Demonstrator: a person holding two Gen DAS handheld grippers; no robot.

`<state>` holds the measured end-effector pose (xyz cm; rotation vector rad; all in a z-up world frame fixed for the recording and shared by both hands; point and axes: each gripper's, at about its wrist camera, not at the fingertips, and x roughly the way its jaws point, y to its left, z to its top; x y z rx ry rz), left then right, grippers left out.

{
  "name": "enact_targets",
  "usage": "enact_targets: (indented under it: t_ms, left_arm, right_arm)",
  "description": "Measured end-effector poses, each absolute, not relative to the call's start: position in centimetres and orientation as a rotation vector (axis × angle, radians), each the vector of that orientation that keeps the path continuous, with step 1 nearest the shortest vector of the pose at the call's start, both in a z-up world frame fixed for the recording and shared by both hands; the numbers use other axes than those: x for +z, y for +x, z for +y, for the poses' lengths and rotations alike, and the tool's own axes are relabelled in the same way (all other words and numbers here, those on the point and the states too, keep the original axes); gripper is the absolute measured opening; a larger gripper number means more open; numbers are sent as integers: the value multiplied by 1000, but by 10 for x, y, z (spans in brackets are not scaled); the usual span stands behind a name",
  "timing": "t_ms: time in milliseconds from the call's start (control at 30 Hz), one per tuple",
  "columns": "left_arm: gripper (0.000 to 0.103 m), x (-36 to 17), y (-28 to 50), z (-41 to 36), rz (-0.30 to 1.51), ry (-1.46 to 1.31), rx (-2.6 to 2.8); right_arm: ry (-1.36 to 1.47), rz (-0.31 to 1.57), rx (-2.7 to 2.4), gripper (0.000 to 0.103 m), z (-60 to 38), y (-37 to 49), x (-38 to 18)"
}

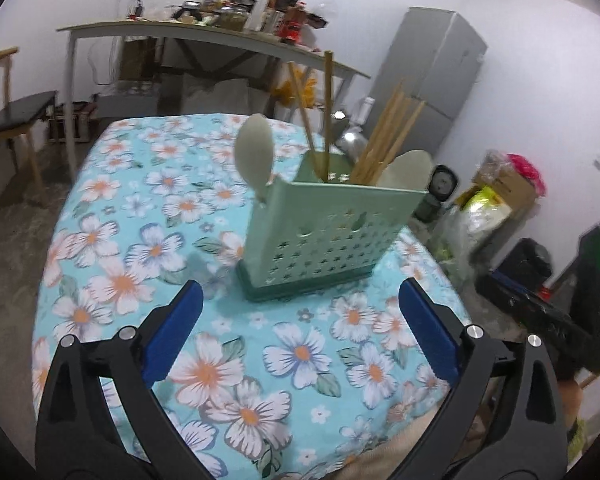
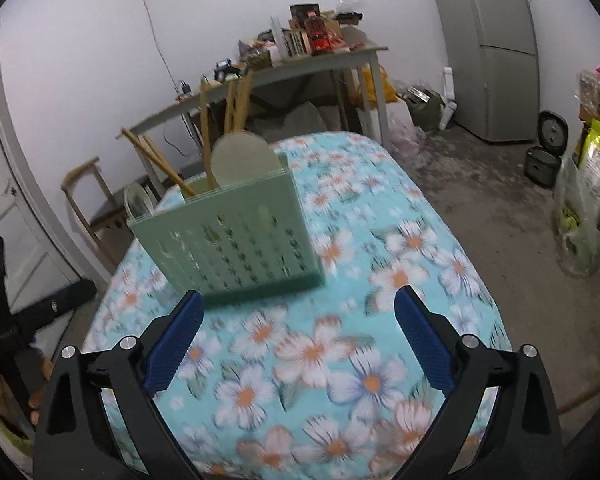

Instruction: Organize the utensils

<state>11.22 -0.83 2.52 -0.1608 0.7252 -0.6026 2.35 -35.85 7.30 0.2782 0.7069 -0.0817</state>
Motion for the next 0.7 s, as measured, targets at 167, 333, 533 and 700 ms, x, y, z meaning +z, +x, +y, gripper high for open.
enact_targets:
  t_ms: [167, 333, 533, 700]
  left_arm:
    - [95, 28, 102, -13, 694, -117, -489]
    - [95, 35, 97, -21, 690, -42, -393]
    - [95, 41, 91, -26, 665, 12, -282]
    - [95, 38, 94, -29, 697, 34, -208]
  right_arm:
    - [228, 724, -103, 96, -350, 15, 70]
    - [202, 709, -98, 96, -344, 9, 70]
    - [169, 705, -94, 96, -341, 6, 69]
    - [150, 694, -76, 96, -340, 4, 69]
